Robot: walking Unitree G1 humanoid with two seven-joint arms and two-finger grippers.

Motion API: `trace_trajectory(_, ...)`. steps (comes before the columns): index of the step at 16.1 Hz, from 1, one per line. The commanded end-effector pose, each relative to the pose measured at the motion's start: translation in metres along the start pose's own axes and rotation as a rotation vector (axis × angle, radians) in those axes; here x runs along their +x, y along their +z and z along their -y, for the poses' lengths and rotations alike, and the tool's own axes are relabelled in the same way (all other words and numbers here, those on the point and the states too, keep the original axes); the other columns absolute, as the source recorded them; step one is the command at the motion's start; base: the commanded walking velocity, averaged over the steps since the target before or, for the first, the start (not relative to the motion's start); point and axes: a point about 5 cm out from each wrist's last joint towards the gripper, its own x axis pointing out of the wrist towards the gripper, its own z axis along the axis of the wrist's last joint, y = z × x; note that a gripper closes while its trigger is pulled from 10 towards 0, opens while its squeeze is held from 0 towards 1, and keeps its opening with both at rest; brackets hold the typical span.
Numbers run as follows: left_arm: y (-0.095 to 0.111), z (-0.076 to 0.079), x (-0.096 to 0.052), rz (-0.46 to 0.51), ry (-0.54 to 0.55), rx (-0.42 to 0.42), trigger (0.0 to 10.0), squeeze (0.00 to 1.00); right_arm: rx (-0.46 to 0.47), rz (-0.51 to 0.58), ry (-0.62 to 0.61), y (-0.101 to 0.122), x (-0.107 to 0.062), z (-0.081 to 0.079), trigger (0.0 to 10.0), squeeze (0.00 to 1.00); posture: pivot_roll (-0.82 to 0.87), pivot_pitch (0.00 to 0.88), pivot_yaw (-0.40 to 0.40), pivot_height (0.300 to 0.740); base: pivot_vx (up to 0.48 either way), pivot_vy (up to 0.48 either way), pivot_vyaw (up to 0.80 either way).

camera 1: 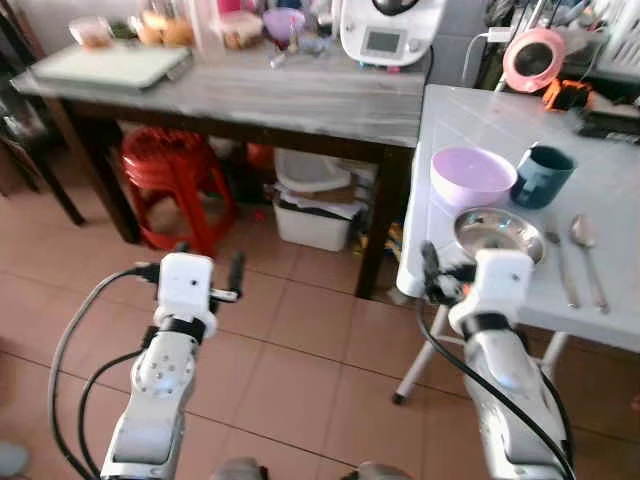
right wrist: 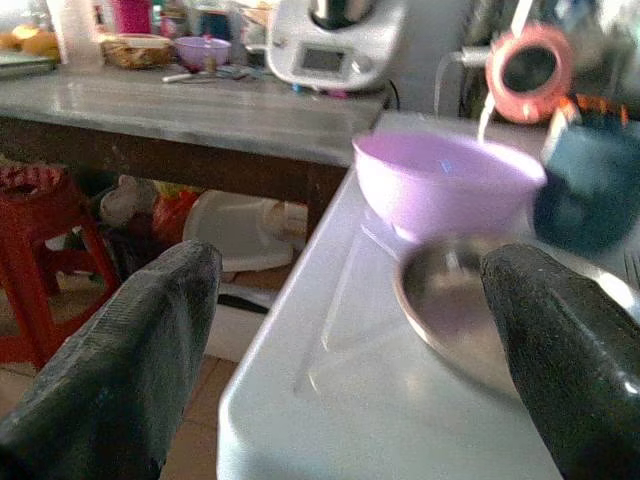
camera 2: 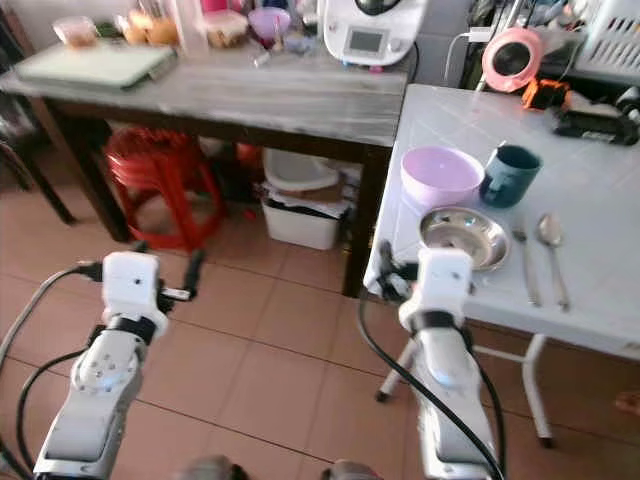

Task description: Setting the table

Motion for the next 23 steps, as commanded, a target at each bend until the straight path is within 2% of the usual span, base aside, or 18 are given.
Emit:
trace_trajectory(1, 0.0, -0.004, -0.001, 0.006, 0.045, 0.017, 10.0, 0.0, -0.018, -0.023, 0.008, -0.005, 0.002, -0.002, 10.0, 0.0, 0.02, 0.0, -0.051, 0.74, 0.0, 0.0, 0.0)
trace_trajectory(3, 0.001, -0.004, -0.004, 0.014, 0.05, -0.003, 10.0, 0.0, -0.016, -0.041, 0.009, -0.009, -0.001, -0.005, 10.0, 0.0, 0.02, 0.0, -0.052, 0.74, 0.0, 0.0, 0.0)
trace_trajectory(4, 0.002, -0.004, -0.003, 0.016, 0.042, 0.006, 10.0, 0.0, -0.061, -0.004, 0.0, -0.006, -0.002, -0.007, 10.0, 0.0, 0.02, 0.0, -0.042, 0.74, 0.0, 0.0, 0.0)
trace_trajectory(5, 0.002, -0.003, -0.003, 0.016, 0.025, 0.01, 10.0, 0.0, -0.031, -0.022, -0.003, -0.006, -0.004, -0.009, 10.0, 0.0, 0.01, 0.0, -0.032, 0.74, 0.0, 0.0, 0.0)
trace_trajectory(7, 0.002, -0.001, -0.003, 0.015, 0.005, 0.007, 10.0, 0.0, -0.057, -0.019, 0.006, -0.005, -0.008, -0.009, 10.0, 0.0, 0.0, 0.0, -0.017, 0.74, 0.0, 0.0, 0.0)
trace_trajectory(12, 0.004, 0.003, 0.0, -0.003, -0.019, -0.032, 10.0, 0.0, -0.012, -0.012, -0.011, -0.004, -0.011, -0.004, 10.0, 0.0, -0.01, 0.0, 0.006, 0.74, 0.0, 0.0, 0.0)
trace_trajectory(18, 0.01, 0.005, 0.008, 0.013, -0.056, -0.029, 10.0, 0.0, -0.003, -0.016, -0.036, -0.006, -0.008, 0.001, 10.0, 0.0, -0.02, 0.0, 0.039, 0.74, 0.0, 0.0, -0.76)
trace_trajectory(22, 0.006, 0.006, 0.009, -0.026, -0.065, -0.051, 10.0, 0.0, -0.005, -0.014, -0.01, -0.004, -0.012, -0.003, 10.0, 0.0, -0.03, 0.0, 0.026, 0.74, 0.0, 0.0, 0.0)
trace_trajectory(23, 0.008, 0.006, 0.012, -0.026, -0.051, -0.057, 10.0, 0.0, -0.019, -0.014, -0.003, -0.004, -0.01, 0.001, 10.0, 0.0, -0.03, 0.0, 0.02, 0.74, 0.0, -0.266, 0.0)
